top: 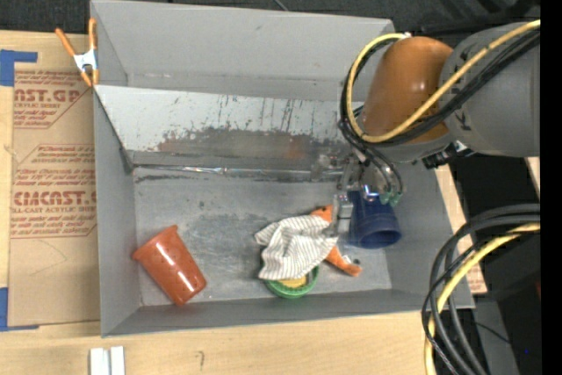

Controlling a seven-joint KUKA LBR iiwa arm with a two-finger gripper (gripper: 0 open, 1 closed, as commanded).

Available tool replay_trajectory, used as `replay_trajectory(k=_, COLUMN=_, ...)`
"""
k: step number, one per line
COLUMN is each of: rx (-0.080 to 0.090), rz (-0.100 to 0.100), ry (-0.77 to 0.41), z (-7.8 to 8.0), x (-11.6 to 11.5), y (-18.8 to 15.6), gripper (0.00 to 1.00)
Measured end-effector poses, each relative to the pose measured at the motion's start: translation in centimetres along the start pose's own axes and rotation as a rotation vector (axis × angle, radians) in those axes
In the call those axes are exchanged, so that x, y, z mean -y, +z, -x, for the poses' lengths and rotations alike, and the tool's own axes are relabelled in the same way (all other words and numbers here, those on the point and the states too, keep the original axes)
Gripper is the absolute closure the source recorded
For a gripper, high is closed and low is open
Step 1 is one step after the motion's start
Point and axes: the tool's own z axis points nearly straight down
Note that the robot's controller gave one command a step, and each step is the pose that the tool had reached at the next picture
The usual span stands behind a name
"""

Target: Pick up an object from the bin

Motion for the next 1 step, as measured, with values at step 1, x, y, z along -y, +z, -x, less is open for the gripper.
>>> replay_trajectory(k=1, rx=0.007, rz=-0.001, ry=-0.001, z=0.18, x=0.00, y=-0.46, gripper=0.00)
